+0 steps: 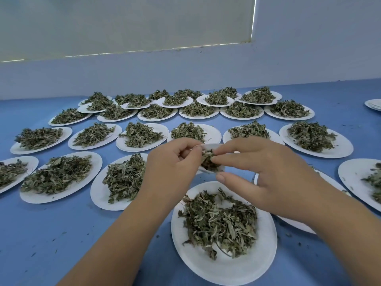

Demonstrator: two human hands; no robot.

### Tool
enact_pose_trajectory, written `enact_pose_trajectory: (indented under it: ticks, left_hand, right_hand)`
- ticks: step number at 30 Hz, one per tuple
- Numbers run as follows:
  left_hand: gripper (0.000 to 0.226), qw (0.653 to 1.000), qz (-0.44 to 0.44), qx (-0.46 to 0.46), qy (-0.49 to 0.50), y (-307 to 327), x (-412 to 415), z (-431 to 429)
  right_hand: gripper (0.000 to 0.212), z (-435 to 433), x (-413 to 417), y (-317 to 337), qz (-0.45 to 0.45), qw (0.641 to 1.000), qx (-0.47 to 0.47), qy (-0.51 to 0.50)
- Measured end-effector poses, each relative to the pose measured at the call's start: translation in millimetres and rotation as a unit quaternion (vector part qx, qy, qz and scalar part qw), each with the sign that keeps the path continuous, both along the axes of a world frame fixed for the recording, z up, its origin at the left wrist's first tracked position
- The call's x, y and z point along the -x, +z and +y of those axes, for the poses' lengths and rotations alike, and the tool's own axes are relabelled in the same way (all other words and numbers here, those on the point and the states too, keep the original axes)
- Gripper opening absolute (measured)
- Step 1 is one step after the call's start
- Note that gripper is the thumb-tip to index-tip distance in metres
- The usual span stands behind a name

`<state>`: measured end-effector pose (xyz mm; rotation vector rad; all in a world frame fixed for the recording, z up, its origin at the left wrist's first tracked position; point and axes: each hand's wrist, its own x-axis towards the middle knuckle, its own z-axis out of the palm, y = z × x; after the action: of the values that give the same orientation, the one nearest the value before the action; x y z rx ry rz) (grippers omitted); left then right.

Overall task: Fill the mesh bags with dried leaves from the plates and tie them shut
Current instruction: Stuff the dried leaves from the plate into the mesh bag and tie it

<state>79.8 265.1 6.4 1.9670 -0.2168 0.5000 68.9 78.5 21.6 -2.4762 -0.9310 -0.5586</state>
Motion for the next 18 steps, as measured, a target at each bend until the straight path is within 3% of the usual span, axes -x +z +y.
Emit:
enact_pose_trajectory:
  ticks: [4, 7, 13, 15, 18]
  left_hand:
    - [0.021, 0.999, 0.001, -0.002, -0.039, 1.5, 3.0, -4.6]
    - [0.024, 0.999, -0.004, -0.017, -0.039, 0.3, 4.6, -7.0]
    - [0.022, 0.999, -0.013, -0.036, -0.011, 2.6, 2.1, -2.5]
    - [0.025, 0.999, -0.010, -0.031, -0.007, 3.1, 1.8, -2.3]
    - [0.025, 0.999, -0.013, -0.041, 0.001, 2.8, 1.5, -1.7]
  right_hand:
    - [0.052, 10.7, -4.4, -2.8, 0.027, 0.995, 0.099, -0.009]
    - [0.049, 16.7, -6.5, -4.6, 0.029, 0.992, 0.123, -0.007]
    - [0.018, 3.6, -4.9, 10.1, 0.060, 0.996, -0.066, 0.017]
    - [0.018, 0.0, -3.1, 18.9, 0.072, 0.994, -0.088, 0.010]
    - [0.020, -4.3, 1.3, 28.1, 0.157, 0.984, -0.071, 0.054]
